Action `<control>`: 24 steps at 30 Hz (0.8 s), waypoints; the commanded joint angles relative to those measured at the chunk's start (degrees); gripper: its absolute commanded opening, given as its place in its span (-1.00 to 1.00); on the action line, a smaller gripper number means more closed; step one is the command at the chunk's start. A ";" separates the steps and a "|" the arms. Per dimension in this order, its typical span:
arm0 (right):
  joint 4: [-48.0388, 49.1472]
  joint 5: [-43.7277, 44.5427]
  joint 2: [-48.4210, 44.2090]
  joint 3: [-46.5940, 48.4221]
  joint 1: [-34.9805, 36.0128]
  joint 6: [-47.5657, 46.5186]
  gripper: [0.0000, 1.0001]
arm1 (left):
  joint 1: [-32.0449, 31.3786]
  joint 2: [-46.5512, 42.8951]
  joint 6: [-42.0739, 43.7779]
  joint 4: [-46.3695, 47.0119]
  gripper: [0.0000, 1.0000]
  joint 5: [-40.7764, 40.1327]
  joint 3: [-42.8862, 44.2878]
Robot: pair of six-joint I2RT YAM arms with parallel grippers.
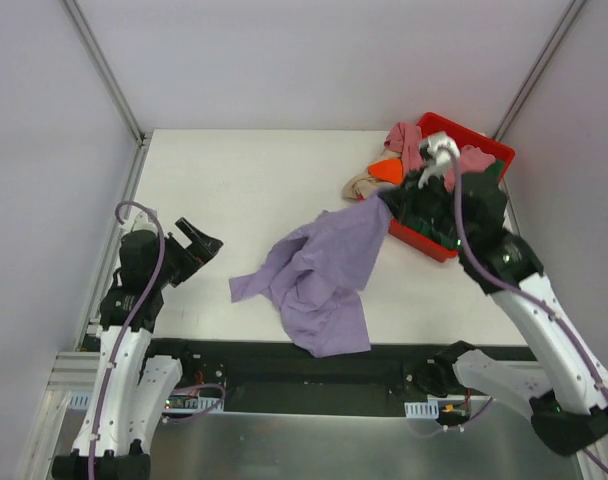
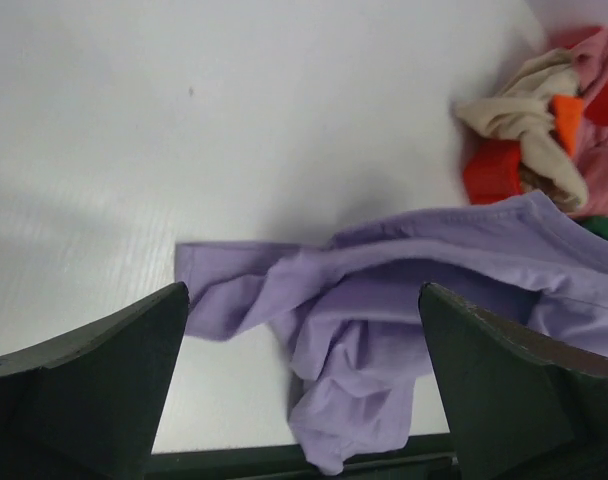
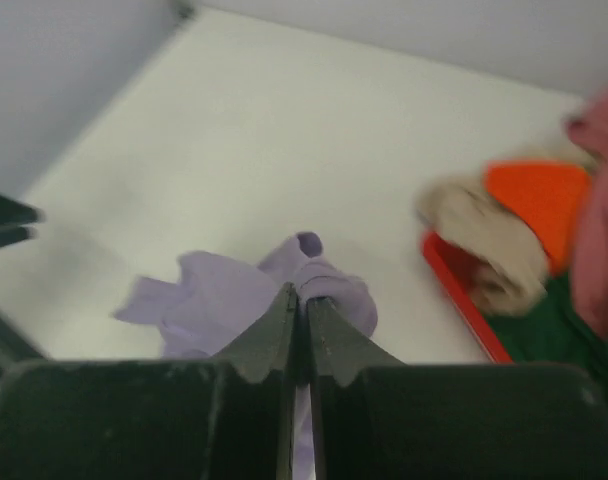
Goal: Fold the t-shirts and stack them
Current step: Move the tshirt to the center of the board, then flatten out the tshirt
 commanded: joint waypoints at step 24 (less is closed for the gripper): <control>-19.30 25.36 -18.97 -42.90 -0.78 11.21 0.92 | -11.20 56.86 -6.51 8.16 -0.43 1.47 4.90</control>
